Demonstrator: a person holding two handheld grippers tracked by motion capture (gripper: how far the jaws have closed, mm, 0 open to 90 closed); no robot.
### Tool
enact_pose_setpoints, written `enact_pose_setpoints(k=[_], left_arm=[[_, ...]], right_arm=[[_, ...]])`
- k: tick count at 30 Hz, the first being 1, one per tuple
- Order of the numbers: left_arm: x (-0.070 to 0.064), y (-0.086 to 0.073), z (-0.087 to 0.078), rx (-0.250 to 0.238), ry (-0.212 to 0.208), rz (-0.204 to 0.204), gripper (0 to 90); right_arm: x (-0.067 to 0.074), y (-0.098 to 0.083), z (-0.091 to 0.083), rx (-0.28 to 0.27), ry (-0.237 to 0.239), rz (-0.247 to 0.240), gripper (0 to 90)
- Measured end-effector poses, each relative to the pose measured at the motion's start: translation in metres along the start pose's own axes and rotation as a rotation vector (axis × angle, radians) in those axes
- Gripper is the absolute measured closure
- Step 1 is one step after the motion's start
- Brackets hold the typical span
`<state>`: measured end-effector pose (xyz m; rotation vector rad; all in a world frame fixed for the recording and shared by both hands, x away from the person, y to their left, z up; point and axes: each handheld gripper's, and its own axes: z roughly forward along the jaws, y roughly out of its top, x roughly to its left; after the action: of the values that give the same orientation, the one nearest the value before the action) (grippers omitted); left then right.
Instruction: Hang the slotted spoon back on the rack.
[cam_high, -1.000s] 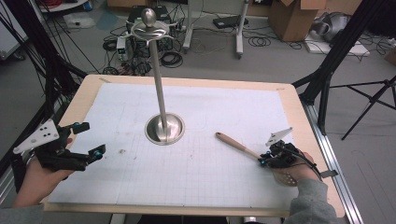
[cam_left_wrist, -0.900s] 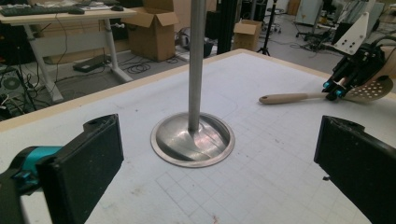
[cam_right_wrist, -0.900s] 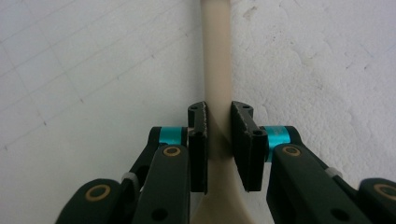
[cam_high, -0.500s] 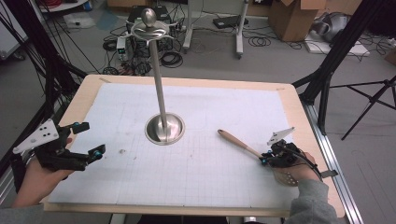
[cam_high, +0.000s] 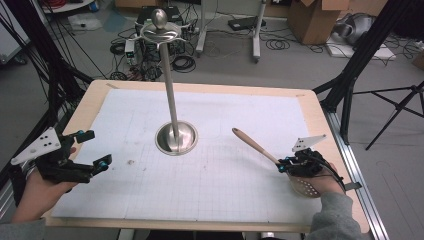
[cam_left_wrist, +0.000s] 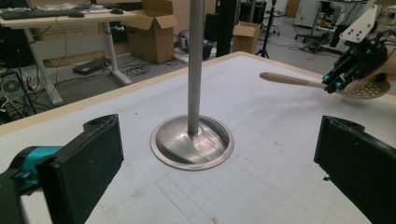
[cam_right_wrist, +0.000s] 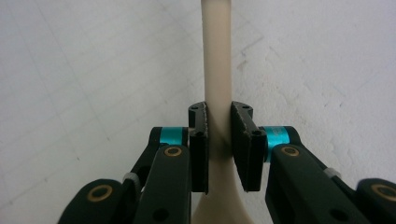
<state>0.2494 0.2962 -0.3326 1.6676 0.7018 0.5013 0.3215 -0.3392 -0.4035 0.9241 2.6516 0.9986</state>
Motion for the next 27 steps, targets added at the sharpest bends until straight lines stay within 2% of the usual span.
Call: enact_pose_setpoints(k=[2,8,13,17,20,27], left_arm=[[0.0,0.0,0.0,0.003,-0.004,0.009,1.8],[-0.001,0.001,0.0,0.009,-0.012,0.016,1.8],[-0.001,0.001,-0.002,-0.009,-0.02,0.001,1.7],[0.0,0.0,-0.004,-0.033,-0.072,-0.016,1.7],[-0.001,0.001,-0.005,-0.032,-0.072,-0.014,1.7],[-0.002,0.0,-0.003,-0.021,-0.067,-0.011,1.7]], right_arm=[[0.0,0.001,-0.002,-0.015,0.014,0.013,78.2],[0.004,0.008,-0.008,-0.05,0.018,0.005,78.3],[0.008,0.016,-0.017,-0.131,0.043,-0.007,78.3],[0.011,0.02,-0.021,-0.167,0.074,-0.023,78.3],[0.013,0.024,-0.022,-0.174,0.075,-0.037,78.3],[0.019,0.037,-0.03,-0.228,0.119,-0.074,78.2]])
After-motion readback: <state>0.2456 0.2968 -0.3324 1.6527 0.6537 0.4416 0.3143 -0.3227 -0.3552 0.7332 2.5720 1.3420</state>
